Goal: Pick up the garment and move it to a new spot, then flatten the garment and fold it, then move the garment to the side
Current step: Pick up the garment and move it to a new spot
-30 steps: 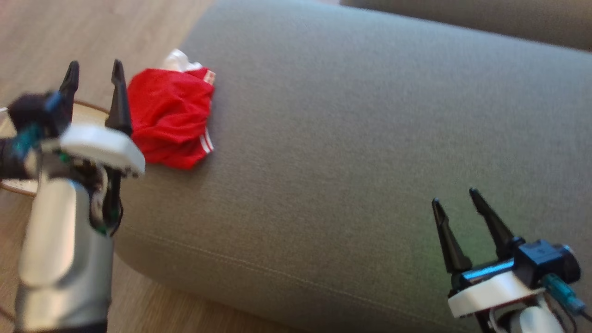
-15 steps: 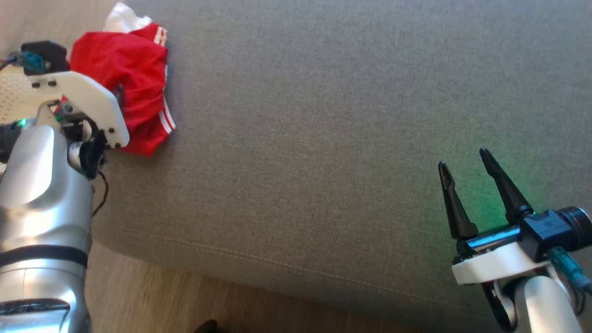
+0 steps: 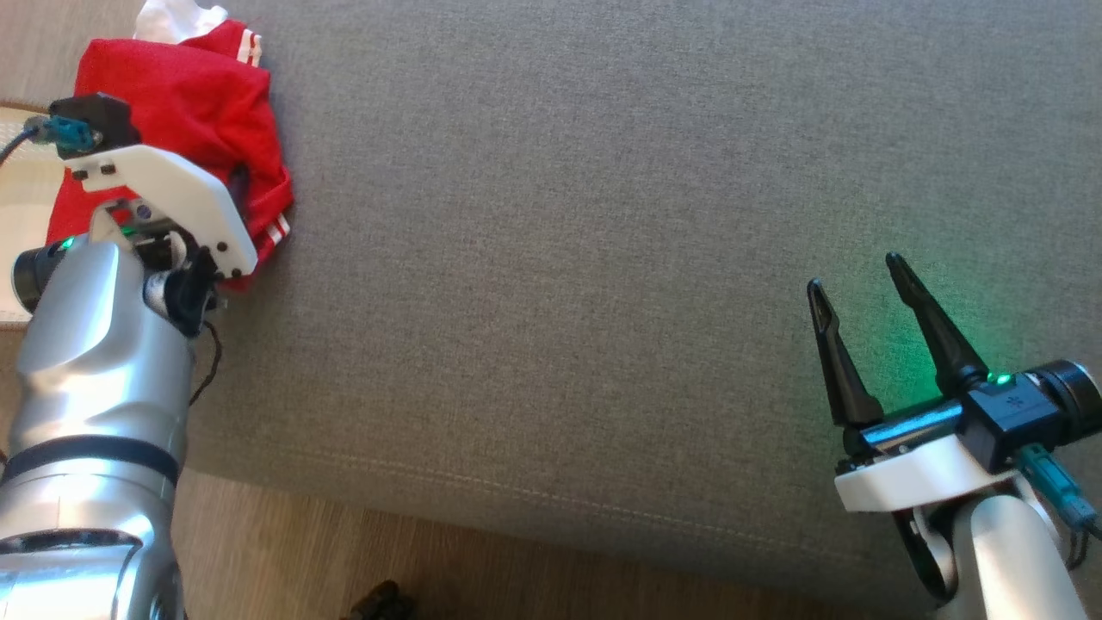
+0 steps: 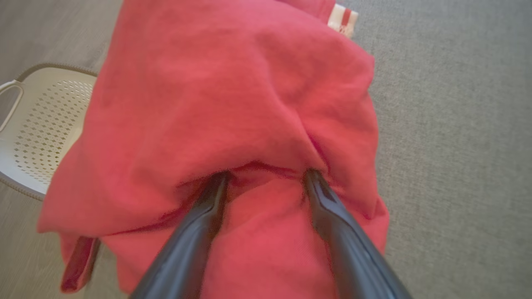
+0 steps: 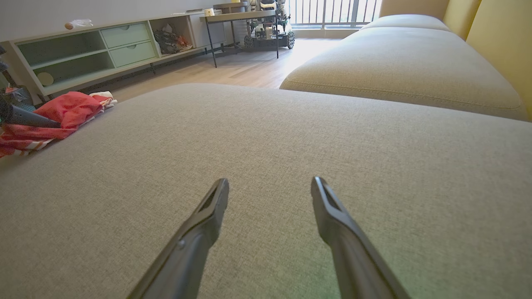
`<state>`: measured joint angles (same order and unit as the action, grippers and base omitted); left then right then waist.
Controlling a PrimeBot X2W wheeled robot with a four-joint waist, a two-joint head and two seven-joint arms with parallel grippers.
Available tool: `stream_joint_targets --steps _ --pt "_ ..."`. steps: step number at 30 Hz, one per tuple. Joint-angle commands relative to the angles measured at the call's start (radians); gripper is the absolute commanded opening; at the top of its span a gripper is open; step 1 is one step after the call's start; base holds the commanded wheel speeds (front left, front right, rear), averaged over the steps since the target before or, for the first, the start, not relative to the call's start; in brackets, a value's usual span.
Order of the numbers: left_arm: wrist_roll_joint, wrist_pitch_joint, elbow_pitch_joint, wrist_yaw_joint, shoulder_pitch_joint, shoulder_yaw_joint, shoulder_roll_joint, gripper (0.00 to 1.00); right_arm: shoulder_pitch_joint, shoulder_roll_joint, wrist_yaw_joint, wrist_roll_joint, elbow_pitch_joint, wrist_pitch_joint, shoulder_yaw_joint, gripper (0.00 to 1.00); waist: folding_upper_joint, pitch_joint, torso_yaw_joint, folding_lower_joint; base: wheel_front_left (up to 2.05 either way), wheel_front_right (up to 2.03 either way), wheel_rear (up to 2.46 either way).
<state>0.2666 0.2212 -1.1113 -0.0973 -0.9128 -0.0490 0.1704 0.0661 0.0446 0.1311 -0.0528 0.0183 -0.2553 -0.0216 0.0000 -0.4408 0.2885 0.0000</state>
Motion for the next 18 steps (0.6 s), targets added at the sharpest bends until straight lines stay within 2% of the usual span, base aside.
stream_joint_targets --steps 1,2,5,9,13,18 --pt "-0.009 -0.040 0.006 -0.004 -0.019 0.008 0.049 0.34 0.019 0.006 0.000 -0.006 0.038 -0.006 0.027 1.00 0.0000 -0.001 -0.002 0.0000 0.00 0.00 0.00" --pt "-0.012 -0.062 -0.003 -0.005 -0.020 0.003 0.049 0.00 0.019 0.006 0.000 -0.005 0.037 -0.006 0.027 1.00 0.0000 0.001 -0.002 0.0000 0.00 0.00 0.00" --pt "-0.011 -0.129 -0.027 -0.005 -0.017 0.000 0.046 0.00 0.014 0.006 0.000 -0.008 0.034 -0.006 0.032 1.00 0.0000 0.019 -0.004 0.0000 0.00 0.00 0.00" --pt "-0.017 -0.276 -0.027 -0.004 -0.017 -0.005 0.059 0.00 0.014 0.006 0.000 0.006 0.027 -0.006 0.036 1.00 0.0000 0.059 -0.010 0.0000 0.00 0.00 0.00" --pt "-0.055 -0.404 -0.022 -0.013 -0.008 -0.051 0.072 0.00 0.011 0.006 0.000 0.027 0.013 -0.006 0.045 1.00 0.0000 0.125 -0.022 0.0000 0.00 0.00 0.00" --pt "-0.074 -0.456 0.000 -0.025 0.002 -0.091 0.085 0.00 0.008 0.006 0.000 0.071 -0.002 -0.006 0.065 1.00 0.0000 0.197 -0.048 0.0000 0.00 0.00 0.00"
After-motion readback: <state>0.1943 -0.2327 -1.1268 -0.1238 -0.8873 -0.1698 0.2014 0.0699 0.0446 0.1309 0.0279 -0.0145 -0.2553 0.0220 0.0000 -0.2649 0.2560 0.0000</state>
